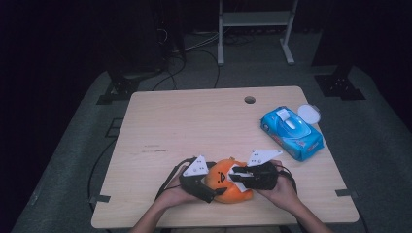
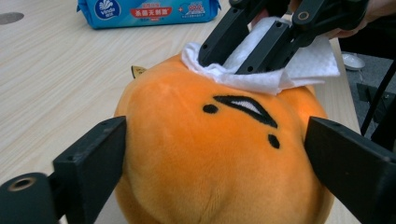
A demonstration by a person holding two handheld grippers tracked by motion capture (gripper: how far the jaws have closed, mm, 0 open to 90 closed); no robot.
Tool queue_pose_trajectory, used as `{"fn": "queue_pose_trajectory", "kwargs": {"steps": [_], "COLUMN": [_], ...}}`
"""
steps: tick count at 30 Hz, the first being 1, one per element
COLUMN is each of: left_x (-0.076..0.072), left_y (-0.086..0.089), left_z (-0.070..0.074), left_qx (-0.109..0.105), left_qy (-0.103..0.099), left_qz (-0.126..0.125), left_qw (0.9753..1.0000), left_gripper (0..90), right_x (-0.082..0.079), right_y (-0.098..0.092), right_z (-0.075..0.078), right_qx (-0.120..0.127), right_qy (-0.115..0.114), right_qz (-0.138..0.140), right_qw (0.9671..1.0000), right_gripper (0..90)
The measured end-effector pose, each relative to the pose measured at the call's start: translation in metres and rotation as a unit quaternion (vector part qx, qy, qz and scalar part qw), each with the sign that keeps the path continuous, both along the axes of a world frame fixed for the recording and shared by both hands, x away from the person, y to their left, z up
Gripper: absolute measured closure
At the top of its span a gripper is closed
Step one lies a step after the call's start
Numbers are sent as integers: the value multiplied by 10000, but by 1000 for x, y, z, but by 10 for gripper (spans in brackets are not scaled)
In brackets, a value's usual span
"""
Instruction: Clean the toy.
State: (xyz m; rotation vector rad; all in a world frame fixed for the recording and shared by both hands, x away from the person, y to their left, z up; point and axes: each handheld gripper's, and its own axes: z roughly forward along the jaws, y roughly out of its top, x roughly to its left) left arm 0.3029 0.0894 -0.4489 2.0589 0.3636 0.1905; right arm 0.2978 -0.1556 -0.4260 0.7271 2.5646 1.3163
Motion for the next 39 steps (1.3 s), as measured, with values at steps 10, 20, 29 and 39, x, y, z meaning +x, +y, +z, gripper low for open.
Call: {"fn": "queue_pose_trajectory", "kwargs": {"steps": [10,20,29,39], "left_x": [3,8,5,15], "left_y": [2,10,6,14], "left_z": [-3,-7,2,-2], "left_qx": [-41,-31,-261,-170], "left_qy": [108,258,-22,441], "left_qz": [47,113,-39,330], "left_qw": [9999,9996,9996,9983], "left_gripper": [102,123,92,208], "right_x": [0,-21,-9,-6], "right_y": [-18,-10,-14,-28], "right_z": [8,17,9,10], "right_qx": [57,75,112,-64], "right_qy": [211,61,138,-46], "right_qz": [-302,-78,-182,-329], "right_qw": [9993,9999,9997,9994], "right_gripper": [821,827,827,826]}}
